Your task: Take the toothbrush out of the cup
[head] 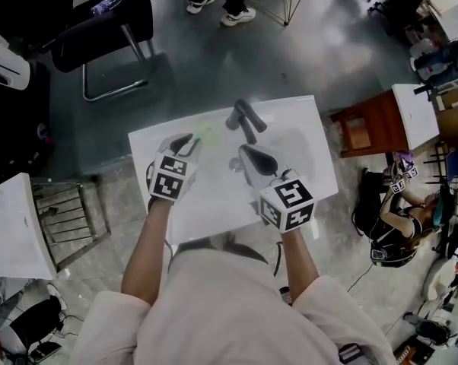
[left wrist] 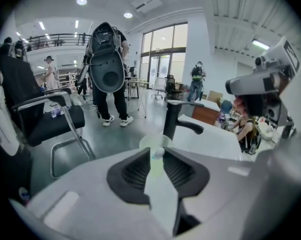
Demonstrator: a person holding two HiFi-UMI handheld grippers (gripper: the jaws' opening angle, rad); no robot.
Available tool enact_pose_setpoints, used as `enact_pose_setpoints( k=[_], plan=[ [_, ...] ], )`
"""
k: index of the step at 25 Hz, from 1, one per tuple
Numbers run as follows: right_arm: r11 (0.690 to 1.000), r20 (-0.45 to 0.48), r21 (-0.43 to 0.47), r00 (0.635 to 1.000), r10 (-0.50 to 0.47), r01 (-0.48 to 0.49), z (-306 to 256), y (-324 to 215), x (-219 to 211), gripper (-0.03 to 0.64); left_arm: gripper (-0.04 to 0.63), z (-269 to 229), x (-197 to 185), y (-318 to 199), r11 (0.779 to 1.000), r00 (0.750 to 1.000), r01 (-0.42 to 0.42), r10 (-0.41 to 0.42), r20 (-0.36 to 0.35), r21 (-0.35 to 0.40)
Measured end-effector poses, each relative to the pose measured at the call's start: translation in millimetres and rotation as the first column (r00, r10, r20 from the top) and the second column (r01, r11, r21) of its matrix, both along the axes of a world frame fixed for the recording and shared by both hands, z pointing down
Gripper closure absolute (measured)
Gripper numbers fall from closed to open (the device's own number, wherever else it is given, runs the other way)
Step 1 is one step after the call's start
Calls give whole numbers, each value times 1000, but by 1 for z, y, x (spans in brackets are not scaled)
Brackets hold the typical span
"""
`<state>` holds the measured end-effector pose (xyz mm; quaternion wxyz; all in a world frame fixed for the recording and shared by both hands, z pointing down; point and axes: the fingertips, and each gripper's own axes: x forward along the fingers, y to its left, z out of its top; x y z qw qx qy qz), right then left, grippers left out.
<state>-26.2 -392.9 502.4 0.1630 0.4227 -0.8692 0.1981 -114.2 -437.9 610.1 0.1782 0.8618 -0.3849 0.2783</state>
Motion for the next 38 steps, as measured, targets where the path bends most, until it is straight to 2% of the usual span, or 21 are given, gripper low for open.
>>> enact_pose_setpoints(
  k=[6, 22, 38],
  plan=[
    [1000, -2, -6, 1000, -10, 10, -1, -2, -1, 611, 541, 2, -2, -1, 1000, 1000, 15, -15, -4, -6],
    [999, 10, 37, 1000, 18, -19, -15, 5, 24, 611, 545, -19, 3, 5, 996, 997, 82, -82, -5, 39],
    [994, 30, 94, 997, -67, 63, -45, 52, 43, 611, 545, -83, 6, 57, 966, 983, 176, -182, 11, 189]
  ],
)
